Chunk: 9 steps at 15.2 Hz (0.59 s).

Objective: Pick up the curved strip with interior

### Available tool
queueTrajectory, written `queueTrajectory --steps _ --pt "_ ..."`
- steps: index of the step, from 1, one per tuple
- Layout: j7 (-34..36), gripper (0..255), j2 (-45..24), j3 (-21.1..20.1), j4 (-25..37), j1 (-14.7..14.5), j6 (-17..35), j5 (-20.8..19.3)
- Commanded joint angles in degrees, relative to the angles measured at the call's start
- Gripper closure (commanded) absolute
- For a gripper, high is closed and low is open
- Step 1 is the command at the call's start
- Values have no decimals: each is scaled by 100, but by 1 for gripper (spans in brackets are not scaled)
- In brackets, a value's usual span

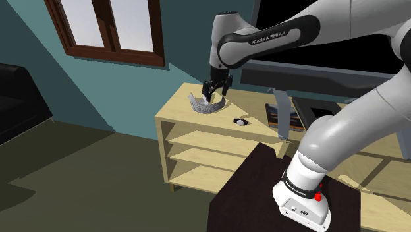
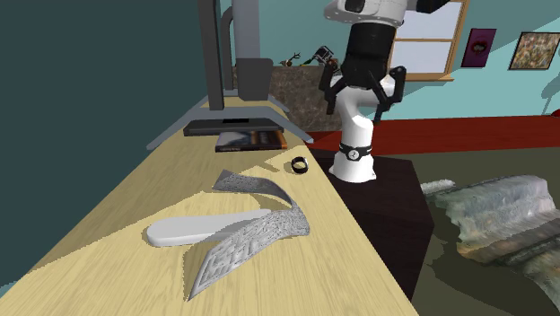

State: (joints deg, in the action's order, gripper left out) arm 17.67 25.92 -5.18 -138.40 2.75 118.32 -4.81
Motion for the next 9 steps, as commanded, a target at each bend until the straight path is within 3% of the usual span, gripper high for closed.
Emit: queueTrajectory --steps 1,9 --pt "196 0 -385 -41 112 96 411 -121" --pt "1197 0 -1973 -190 830 443 1722 -866"
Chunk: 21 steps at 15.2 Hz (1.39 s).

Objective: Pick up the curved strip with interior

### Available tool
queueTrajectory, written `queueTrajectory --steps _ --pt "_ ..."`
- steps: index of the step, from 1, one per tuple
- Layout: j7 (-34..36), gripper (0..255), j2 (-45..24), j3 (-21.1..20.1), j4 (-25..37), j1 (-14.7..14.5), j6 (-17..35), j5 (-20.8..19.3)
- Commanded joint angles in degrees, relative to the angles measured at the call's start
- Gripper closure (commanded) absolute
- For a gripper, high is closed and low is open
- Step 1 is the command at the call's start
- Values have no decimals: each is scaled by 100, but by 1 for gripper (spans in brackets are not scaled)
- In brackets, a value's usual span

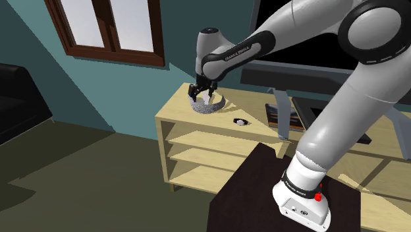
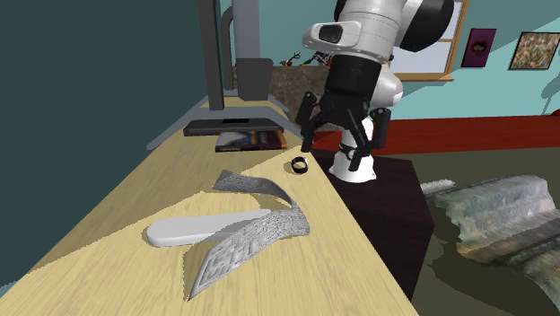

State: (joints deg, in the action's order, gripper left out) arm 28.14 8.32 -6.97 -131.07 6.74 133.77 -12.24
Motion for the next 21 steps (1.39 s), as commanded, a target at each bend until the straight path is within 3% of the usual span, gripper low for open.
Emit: queueTrajectory --steps 1,9,18,19,21 --pt "293 0 -414 -14 226 76 299 -244" --pt "1341 0 -1911 165 1440 139 929 -1161" --pt "1648 0 -2245 262 1283 95 1389 -1456" --pt "1650 255 -2246 264 1279 95 1394 -1459" --pt "1653 255 -2243 263 1276 94 1393 -1459"
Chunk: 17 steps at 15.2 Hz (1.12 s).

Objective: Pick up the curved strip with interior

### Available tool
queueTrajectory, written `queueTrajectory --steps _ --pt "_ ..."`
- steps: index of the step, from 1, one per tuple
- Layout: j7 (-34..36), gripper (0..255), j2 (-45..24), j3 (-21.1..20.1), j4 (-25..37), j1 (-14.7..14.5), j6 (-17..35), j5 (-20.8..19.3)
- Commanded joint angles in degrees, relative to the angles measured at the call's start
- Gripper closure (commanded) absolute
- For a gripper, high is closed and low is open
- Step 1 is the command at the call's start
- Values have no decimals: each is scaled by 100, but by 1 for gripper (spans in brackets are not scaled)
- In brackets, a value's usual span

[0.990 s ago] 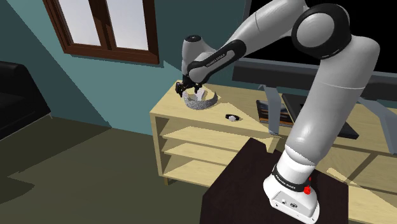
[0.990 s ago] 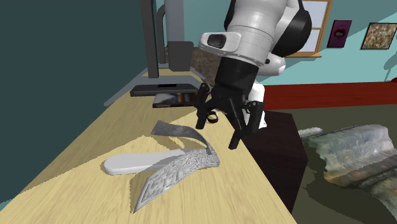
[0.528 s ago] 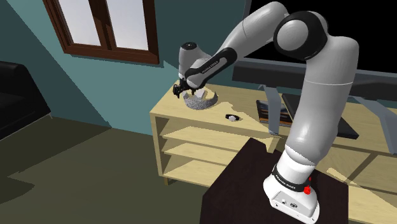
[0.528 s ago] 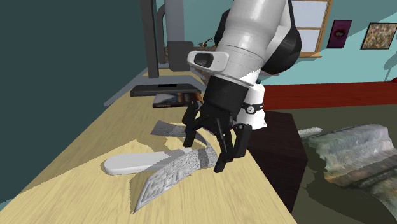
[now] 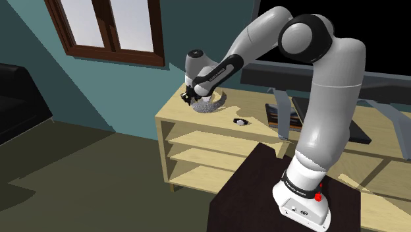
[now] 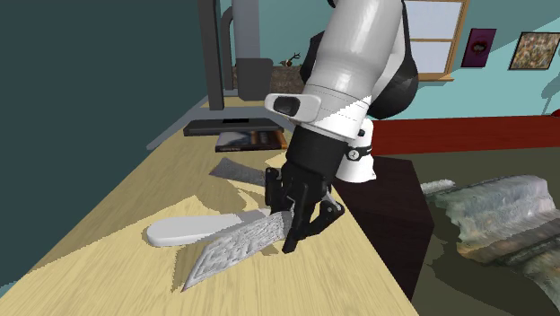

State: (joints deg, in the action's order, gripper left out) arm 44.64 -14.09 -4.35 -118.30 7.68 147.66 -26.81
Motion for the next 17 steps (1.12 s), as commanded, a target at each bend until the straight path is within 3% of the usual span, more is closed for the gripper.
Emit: queueTrajectory --steps 1,7,17 --pt "3 255 -2 1 -2 0 5 -3" --pt "-2 255 -5 0 7 1 0 1" --pt "-400 255 425 -118 230 53 -613 380"
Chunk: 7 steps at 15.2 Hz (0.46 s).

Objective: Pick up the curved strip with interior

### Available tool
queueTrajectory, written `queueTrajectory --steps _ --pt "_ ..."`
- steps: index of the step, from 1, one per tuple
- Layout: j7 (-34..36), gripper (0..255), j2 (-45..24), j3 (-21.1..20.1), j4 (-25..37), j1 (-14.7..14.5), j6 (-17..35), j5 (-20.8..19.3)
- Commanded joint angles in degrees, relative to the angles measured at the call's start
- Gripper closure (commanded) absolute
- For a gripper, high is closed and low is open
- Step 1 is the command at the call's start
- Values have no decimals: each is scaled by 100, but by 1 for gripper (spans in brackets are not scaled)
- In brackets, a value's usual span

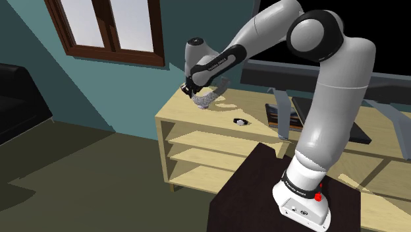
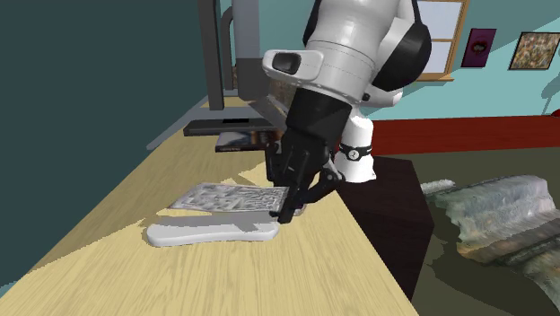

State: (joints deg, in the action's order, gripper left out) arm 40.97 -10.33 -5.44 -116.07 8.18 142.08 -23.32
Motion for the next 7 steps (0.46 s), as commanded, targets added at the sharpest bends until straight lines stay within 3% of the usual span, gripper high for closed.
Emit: queueTrajectory --steps 1,7 --pt "-68 255 87 -17 37 6 -118 65" --pt "-211 255 232 -47 174 13 -385 195"
